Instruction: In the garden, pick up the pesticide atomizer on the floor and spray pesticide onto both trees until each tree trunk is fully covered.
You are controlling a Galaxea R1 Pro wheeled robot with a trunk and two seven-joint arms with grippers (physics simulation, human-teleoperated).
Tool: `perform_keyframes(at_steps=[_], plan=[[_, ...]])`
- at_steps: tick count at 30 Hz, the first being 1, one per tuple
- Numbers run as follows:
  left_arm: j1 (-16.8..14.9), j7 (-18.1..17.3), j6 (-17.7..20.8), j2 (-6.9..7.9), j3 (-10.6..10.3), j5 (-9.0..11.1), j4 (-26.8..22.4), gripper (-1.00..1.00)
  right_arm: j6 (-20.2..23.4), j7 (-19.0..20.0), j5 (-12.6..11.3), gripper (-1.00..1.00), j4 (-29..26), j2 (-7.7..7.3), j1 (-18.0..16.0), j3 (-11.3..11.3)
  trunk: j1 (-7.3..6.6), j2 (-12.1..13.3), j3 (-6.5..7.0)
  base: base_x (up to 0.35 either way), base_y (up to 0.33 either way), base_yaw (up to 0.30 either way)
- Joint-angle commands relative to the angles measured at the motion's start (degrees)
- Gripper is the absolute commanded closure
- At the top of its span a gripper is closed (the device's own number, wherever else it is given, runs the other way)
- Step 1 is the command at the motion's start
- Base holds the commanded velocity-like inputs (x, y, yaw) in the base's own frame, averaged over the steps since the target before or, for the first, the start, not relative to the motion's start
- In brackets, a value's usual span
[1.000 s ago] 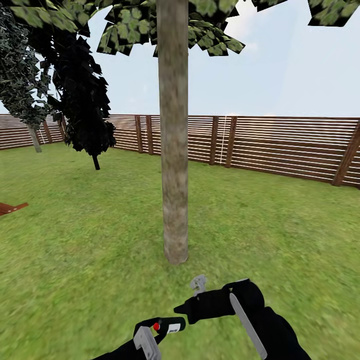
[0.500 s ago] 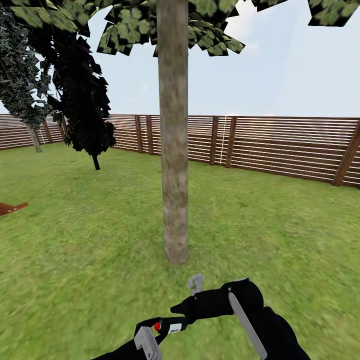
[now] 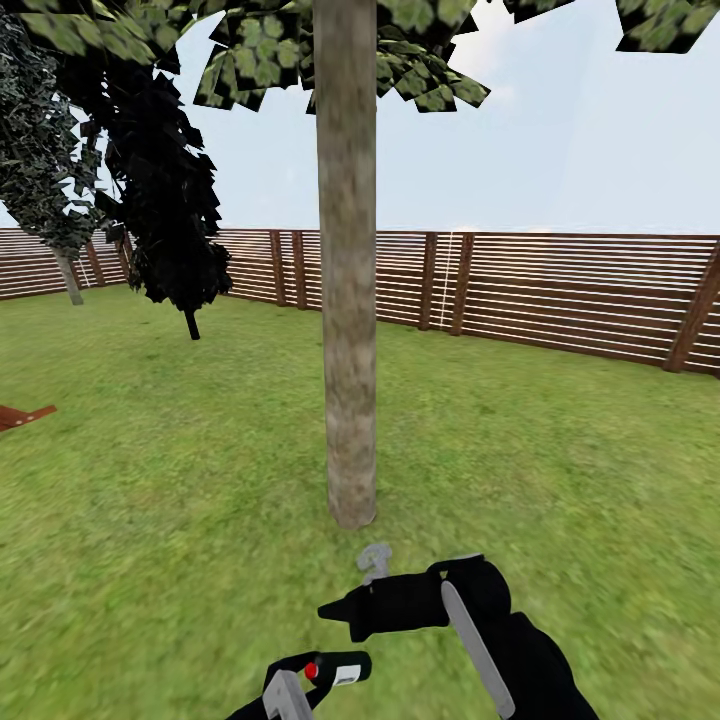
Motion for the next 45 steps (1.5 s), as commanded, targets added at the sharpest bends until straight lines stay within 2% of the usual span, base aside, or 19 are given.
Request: perform_keyframes(at_steps=[1, 21, 30, 36, 45], plan=[[-0.08, -0.15, -0.08, 0.05, -0.16, 0.62, 0.01, 1.00, 0.27, 0.14, 0.03, 1.00, 0.00, 0.04, -0.04, -0.05, 0.04, -0.12, -0.11, 0.000, 0.000, 0.000], [-0.06, -0.20, -0.08, 0.07, -0.02, 0.71, 0.01, 1.00, 0.27, -0.64, 1.05, 1.00, 0.19, 0.10, -0.09, 0.73, 0.04, -0.12, -0.11, 0.000, 0.000, 0.000], [-0.06, -0.33, -0.08, 0.06, 0.02, 0.71, 0.01, 1.00, 0.27, -0.68, 1.24, 1.00, 0.23, 0.04, -0.19, 1.86, 0.04, -0.12, -0.11, 0.000, 0.000, 0.000], [-0.02, -0.30, -0.08, 0.08, 0.02, 0.73, 0.01, 1.00, 0.27, -0.65, 4.87, 1.00, 0.36, 0.08, -0.21, 3.80, 0.04, -0.12, -0.11, 0.000, 0.000, 0.000], [-0.05, -0.26, -0.08, 0.09, 0.02, 0.72, 0.01, 1.00, 0.27, -0.73, 5.45, 1.00, 0.59, 0.08, -0.22, 4.18, 0.04, -0.12, -0.11, 0.000, 0.000, 0.000]])
